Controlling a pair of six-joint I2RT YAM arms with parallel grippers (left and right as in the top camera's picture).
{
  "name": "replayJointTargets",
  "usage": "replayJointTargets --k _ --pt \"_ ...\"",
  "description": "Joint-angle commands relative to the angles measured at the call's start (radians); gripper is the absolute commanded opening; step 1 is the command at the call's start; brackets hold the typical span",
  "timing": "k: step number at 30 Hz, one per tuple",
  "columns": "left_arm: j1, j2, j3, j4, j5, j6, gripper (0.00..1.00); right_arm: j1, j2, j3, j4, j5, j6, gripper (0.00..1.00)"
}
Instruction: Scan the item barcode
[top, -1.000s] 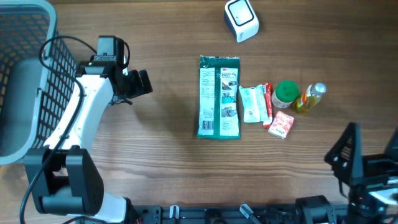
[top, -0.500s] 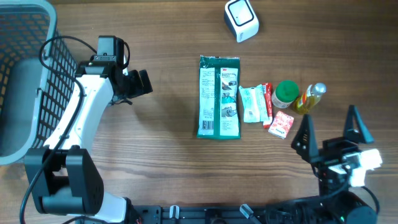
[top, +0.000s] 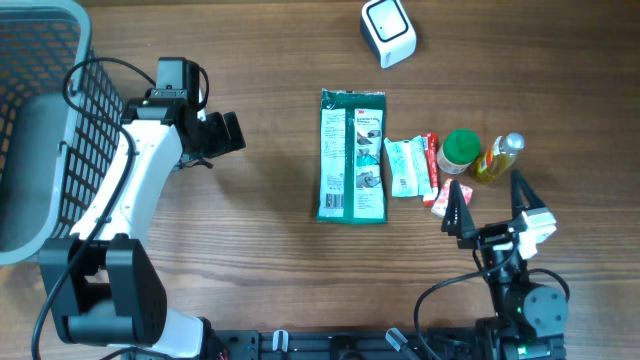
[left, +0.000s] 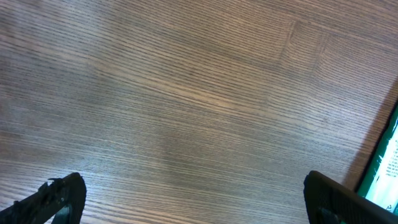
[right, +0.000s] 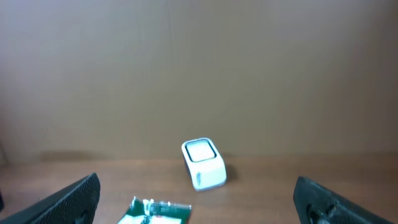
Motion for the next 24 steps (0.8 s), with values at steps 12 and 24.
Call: replayJointTargets --k 12,24 --pt "0.003 0.011 -0.002 -0.001 -0.01 0.009 1.0 -0.004 -0.014 -0.003 -0.201 -0.01 -0.037 1.0" --pt "0.003 0.011 -0.002 0.0 -0.01 0.009 1.0 -0.004 -0.013 -0.003 -0.201 -0.009 -0.036 1.0"
